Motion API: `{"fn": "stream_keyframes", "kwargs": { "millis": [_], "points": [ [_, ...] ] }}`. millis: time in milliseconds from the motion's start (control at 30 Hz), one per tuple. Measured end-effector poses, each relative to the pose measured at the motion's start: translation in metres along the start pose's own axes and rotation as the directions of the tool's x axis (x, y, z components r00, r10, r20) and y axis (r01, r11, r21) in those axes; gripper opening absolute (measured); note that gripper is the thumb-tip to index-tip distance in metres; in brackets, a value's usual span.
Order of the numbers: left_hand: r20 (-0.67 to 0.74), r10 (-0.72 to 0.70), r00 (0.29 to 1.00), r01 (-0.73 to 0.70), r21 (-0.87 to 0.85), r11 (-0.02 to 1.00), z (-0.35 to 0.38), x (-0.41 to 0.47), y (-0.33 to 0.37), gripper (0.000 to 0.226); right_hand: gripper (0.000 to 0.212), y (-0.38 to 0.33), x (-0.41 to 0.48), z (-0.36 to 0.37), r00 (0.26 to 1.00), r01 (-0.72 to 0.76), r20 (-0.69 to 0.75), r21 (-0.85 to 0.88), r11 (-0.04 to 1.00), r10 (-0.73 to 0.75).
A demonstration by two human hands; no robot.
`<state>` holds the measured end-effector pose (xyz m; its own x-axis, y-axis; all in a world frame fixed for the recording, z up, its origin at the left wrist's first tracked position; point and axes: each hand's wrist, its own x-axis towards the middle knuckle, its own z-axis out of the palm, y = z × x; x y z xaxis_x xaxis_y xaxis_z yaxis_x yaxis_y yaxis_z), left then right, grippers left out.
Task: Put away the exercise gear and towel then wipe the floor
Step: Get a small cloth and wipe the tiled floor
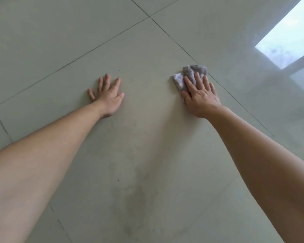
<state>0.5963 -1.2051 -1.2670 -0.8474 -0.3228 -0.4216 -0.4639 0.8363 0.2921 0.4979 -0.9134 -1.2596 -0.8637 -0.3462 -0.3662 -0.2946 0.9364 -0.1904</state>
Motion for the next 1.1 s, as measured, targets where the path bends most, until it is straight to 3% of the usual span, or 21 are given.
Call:
{"fn": "stream_keyframes", "kwargs": {
  "millis": [100, 200, 267, 333, 467, 567, 600, 633, 733, 800, 867, 933, 1000, 1100],
  "points": [
    [-0.217, 0.076, 0.973, -0.088, -0.047, 0.995, 0.004, -0.035, -0.025, 0.058, 0.061, -0.014, 0.029, -0.007, 0.997, -0.063, -0.032, 0.048, 0.997, 0.065],
    [-0.276, -0.116, 0.954, 0.124, 0.012, 0.992, 0.033, -0.09, -0.045, 0.056, 0.06, -0.049, 0.058, -0.013, 0.997, -0.069, -0.04, 0.046, 0.997, 0.07],
    [-0.284, -0.179, 0.942, 0.195, 0.028, 0.98, 0.051, -0.11, -0.053, 0.057, 0.059, -0.088, 0.072, -0.013, 0.999, 0.04, -0.023, 0.014, 0.999, -0.04],
    [-0.285, -0.172, 0.943, 0.189, 0.032, 0.982, 0.057, -0.111, -0.06, 0.057, 0.056, -0.137, 0.072, -0.007, 0.971, 0.239, 0.013, -0.037, 0.97, -0.238],
    [-0.238, -0.173, 0.956, 0.178, -0.001, 0.984, 0.052, -0.108, -0.063, 0.056, 0.054, -0.198, 0.023, 0.028, 0.795, 0.606, 0.117, -0.113, 0.788, -0.595],
    [-0.2, -0.171, 0.965, 0.172, -0.01, 0.985, 0.048, -0.109, -0.065, 0.057, 0.052, -0.156, -0.011, 0.038, 0.659, 0.751, 0.163, -0.11, 0.651, -0.734],
    [-0.194, -0.171, 0.966, 0.174, -0.003, 0.985, 0.048, -0.108, -0.066, 0.058, 0.052, -0.13, -0.014, 0.035, 0.673, 0.74, 0.145, -0.105, 0.665, -0.726],
    [-0.19, -0.173, 0.966, 0.177, 0.003, 0.984, 0.048, -0.108, -0.066, 0.058, 0.051, -0.101, -0.016, 0.03, 0.731, 0.682, 0.101, -0.106, 0.724, -0.675],
    [-0.168, -0.188, 0.968, 0.191, 0.0, 0.982, 0.046, -0.107, -0.065, 0.059, 0.054, -0.015, -0.017, 0.007, 0.956, 0.287, -0.053, -0.055, 0.956, -0.29],
    [-0.155, -0.189, 0.97, 0.192, 0.006, 0.981, 0.045, -0.107, -0.063, 0.059, 0.057, 0.014, -0.026, 0.002, 0.996, 0.055, -0.068, -0.011, 0.998, -0.055],
    [-0.139, -0.184, 0.973, 0.185, -0.005, 0.983, 0.043, -0.107, -0.063, 0.059, 0.057, 0.006, -0.049, 0.012, 0.997, 0.002, -0.074, 0.023, 1.0, 0.0],
    [-0.143, -0.168, 0.975, 0.163, -0.047, 0.985, 0.04, -0.108, -0.065, 0.059, 0.056, -0.019, -0.083, 0.035, 0.99, 0.123, -0.079, 0.034, 0.992, -0.12],
    [-0.179, -0.141, 0.974, 0.129, -0.08, 0.988, 0.039, -0.112, -0.068, 0.057, 0.057, -0.048, -0.133, 0.066, 0.934, 0.352, -0.057, -0.005, 0.936, -0.351],
    [-0.288, -0.114, 0.951, 0.097, -0.075, 0.992, 0.052, -0.134, -0.064, 0.052, 0.055, -0.076, -0.208, 0.11, 0.699, 0.715, 0.099, -0.084, 0.694, -0.708]
  ]
}}
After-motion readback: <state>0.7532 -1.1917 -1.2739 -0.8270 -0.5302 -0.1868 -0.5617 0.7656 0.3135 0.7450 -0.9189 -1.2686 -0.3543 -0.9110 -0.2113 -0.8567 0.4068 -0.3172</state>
